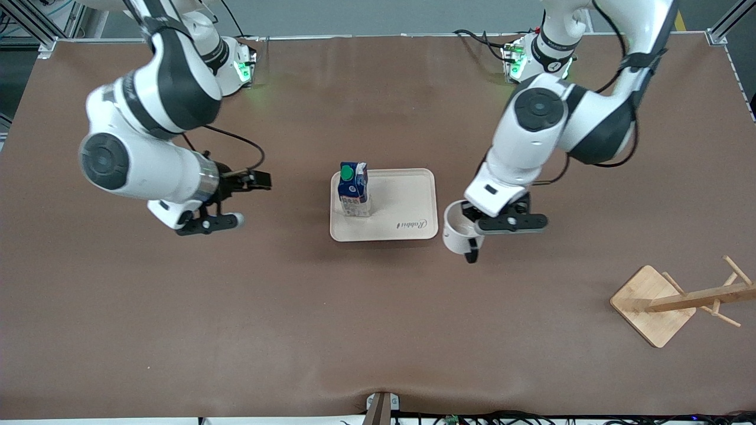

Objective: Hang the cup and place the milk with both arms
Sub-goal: 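Lift the mug with the left gripper while the right gripper reaches the carton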

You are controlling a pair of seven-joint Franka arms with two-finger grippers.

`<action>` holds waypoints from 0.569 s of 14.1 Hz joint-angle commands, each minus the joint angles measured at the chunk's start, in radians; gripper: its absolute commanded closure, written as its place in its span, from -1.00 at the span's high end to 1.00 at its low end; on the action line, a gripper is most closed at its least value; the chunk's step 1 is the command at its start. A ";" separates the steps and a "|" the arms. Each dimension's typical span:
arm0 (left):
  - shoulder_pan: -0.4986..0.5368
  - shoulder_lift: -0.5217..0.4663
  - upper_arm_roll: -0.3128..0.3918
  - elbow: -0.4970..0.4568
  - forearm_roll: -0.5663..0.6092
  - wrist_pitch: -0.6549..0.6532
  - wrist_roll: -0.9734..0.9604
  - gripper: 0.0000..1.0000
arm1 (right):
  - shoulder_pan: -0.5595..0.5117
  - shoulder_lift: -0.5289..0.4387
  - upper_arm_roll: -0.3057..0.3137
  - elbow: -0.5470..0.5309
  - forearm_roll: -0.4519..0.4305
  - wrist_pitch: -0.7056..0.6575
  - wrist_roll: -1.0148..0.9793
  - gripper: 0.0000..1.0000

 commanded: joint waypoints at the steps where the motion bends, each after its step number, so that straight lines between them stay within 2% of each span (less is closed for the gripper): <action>1: 0.061 -0.006 -0.006 0.058 0.012 -0.097 0.139 -1.00 | 0.105 0.022 -0.013 -0.029 0.020 0.106 0.167 1.00; 4: 0.151 -0.029 -0.007 0.079 0.011 -0.168 0.363 -1.00 | 0.184 0.023 -0.013 -0.098 0.025 0.227 0.205 1.00; 8: 0.285 -0.041 -0.007 0.092 0.009 -0.181 0.600 -1.00 | 0.251 0.029 -0.013 -0.107 0.022 0.275 0.330 1.00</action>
